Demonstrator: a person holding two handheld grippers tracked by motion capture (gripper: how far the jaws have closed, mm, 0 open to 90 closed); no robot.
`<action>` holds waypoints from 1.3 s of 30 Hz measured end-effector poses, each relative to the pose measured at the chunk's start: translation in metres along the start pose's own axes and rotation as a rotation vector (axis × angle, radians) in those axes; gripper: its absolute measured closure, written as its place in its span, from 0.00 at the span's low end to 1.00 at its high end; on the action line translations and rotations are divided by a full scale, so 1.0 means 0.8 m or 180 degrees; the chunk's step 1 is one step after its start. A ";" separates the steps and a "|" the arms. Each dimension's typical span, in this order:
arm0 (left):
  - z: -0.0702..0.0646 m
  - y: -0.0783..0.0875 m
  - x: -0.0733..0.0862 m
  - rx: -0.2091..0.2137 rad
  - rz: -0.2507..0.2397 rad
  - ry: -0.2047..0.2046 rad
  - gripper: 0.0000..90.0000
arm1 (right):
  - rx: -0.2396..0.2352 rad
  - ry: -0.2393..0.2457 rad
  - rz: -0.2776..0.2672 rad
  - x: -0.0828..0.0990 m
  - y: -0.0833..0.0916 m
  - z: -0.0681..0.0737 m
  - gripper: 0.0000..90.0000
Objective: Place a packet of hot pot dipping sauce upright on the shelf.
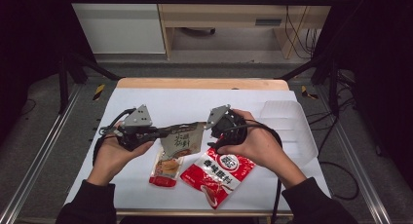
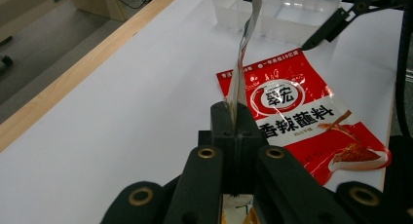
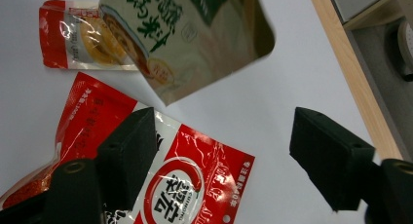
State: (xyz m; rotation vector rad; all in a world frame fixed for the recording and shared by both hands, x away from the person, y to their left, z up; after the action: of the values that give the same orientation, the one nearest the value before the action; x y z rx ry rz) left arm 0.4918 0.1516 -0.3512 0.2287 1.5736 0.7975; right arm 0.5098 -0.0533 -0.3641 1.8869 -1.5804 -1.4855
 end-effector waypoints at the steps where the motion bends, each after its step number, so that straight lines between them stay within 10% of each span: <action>1: -0.002 -0.002 -0.001 0.0024 -0.0006 0.0008 1.00 | -0.0010 0.0019 -0.0002 -0.002 0.001 -0.002 0.32; 17: -0.017 -0.024 -0.011 0.0178 -0.0008 -0.0089 1.00 | -0.0311 0.0322 0.0080 -0.027 -0.007 0.010 0.64; 39: -0.018 -0.030 -0.012 0.0232 -0.0186 0.0006 1.00 | -0.0292 0.0474 0.0202 -0.026 -0.002 0.007 0.99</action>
State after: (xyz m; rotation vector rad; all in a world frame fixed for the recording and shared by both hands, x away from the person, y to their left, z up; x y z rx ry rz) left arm 0.4876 0.1229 -0.3585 0.2339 1.6056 0.6958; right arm 0.5087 -0.0328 -0.3572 1.8333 -1.4658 -1.3347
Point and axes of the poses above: each handheld gripper's, and its own axes: y roughly backward along the jaws, x roughly out of its underside, z roughly to its left, the point moved 6 cm from there along -y, roughly forward along the jaws, and after that the axes turned 8 degrees about x, right-handed, at the moved point
